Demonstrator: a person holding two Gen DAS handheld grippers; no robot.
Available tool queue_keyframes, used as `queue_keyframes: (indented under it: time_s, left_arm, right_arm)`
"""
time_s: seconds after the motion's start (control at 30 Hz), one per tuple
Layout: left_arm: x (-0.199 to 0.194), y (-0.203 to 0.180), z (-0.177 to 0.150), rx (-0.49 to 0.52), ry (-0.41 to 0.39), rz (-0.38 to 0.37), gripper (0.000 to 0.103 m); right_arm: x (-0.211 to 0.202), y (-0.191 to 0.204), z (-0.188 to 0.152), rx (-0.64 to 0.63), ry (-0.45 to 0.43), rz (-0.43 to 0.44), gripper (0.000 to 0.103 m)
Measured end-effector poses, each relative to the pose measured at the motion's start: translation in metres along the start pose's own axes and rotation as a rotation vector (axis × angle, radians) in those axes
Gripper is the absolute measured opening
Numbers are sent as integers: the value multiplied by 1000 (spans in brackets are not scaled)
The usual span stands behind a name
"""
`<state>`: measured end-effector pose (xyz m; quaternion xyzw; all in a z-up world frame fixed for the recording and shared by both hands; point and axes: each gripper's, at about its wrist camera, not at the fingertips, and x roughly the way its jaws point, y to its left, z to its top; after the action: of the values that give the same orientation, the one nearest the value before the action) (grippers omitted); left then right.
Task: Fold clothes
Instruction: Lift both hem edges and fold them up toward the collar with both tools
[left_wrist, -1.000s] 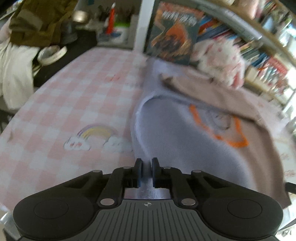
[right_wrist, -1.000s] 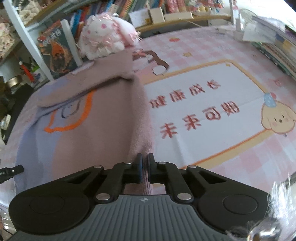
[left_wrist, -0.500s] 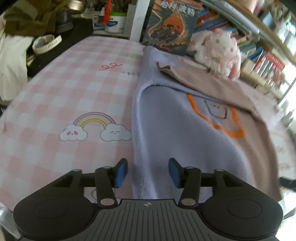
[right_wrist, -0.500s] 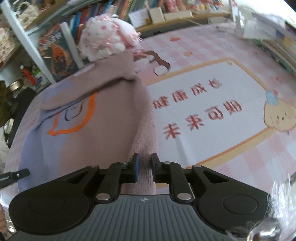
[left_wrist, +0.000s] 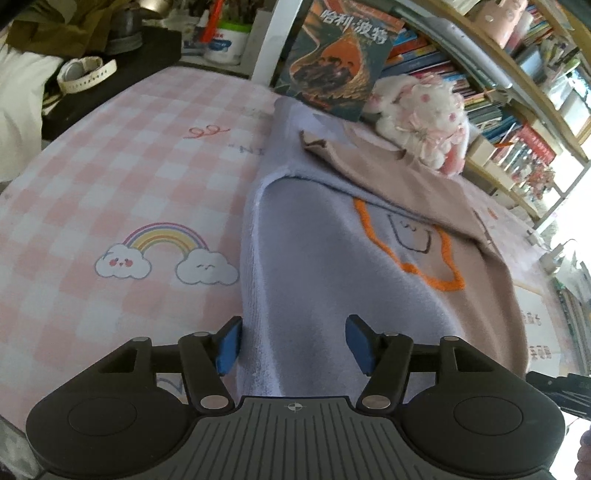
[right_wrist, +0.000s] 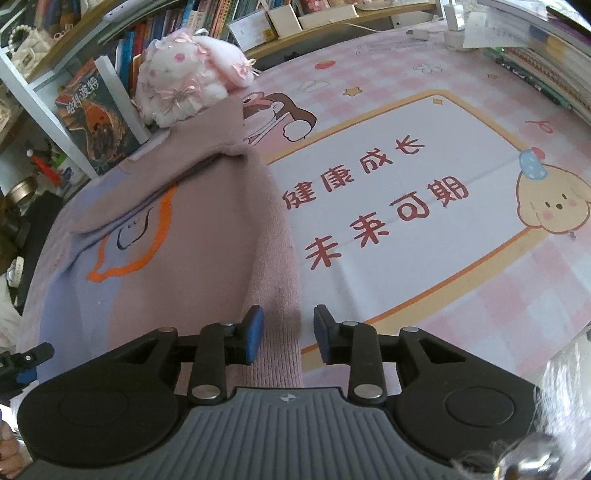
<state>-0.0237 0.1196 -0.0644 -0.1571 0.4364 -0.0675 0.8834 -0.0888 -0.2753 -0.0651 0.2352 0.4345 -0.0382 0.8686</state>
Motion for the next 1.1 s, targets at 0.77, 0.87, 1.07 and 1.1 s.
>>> queue_keyframes:
  time_s: [0.77, 0.87, 1.07, 1.1]
  left_arm:
    - [-11, 6, -11, -17, 39, -3, 42]
    - [-13, 5, -14, -12, 31, -3, 41]
    - [-12, 6, -16, 5, 26, 6, 6]
    - [-12, 7, -17, 1, 30, 4, 5]
  right_arm:
    - [2, 2, 0, 5, 23, 71, 31]
    - [7, 2, 6, 14, 13, 81, 30]
    - [18, -1, 19, 24, 52, 106, 11]
    - [17, -2, 19, 17, 57, 107, 10]
